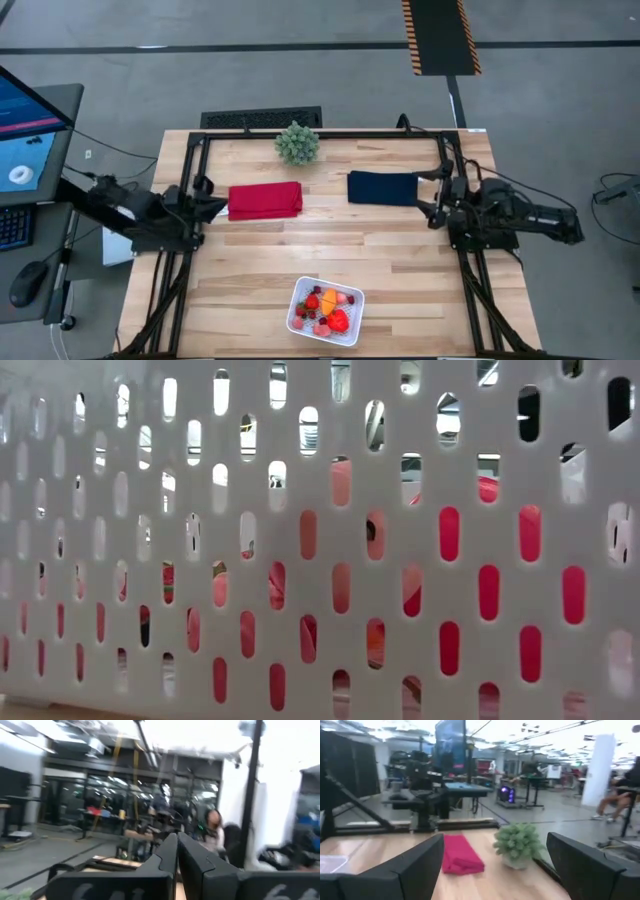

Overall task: Pick and placing Produce into tupperware
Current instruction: Return to home position

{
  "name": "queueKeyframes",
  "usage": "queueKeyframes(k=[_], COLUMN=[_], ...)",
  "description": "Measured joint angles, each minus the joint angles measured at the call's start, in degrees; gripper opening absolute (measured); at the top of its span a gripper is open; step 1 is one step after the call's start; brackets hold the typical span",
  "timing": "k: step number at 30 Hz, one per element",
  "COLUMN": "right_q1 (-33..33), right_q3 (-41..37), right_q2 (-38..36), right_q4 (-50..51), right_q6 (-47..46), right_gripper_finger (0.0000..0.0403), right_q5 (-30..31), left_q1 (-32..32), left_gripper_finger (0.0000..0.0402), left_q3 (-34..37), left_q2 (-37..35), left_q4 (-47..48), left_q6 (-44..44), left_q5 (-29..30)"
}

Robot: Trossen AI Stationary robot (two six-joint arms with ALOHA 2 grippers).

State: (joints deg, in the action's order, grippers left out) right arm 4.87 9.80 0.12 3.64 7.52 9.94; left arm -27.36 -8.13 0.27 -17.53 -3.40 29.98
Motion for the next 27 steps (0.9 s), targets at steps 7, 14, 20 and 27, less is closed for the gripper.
queueKeyframes(k=[7,14,20,27], right_q1=[7.3,17.0,25.3,29.1], right_q3=[-0.7,-8.2,-9.4,-9.4], right_q2=[0.0,0.1,0.0,0.1], right_q4=[-1.5,-16.7,-15.4,-14.2], right_q6=[-2.1,-7.4,-10.3,-12.6], right_gripper_finger=[0.0374,0.0374,0.0374,0.0374], right_q5=[-13.4,-25.2,-37.2,-38.9], left_q1=[9.4,20.9,30.4,36.7], left_gripper_finger=[0.0002,0.0002,0.0002,0.0002], left_q3=[7.2,7.5,7.5,7.6], left_q2=[0.1,0.0,0.0,0.1], left_q4=[-8.3,-4.8,0.6,2.5], left_q6=[5.2,7.0,11.2,13.0], left_q5=[-9.0,-15.5,-27.7,-34.7])
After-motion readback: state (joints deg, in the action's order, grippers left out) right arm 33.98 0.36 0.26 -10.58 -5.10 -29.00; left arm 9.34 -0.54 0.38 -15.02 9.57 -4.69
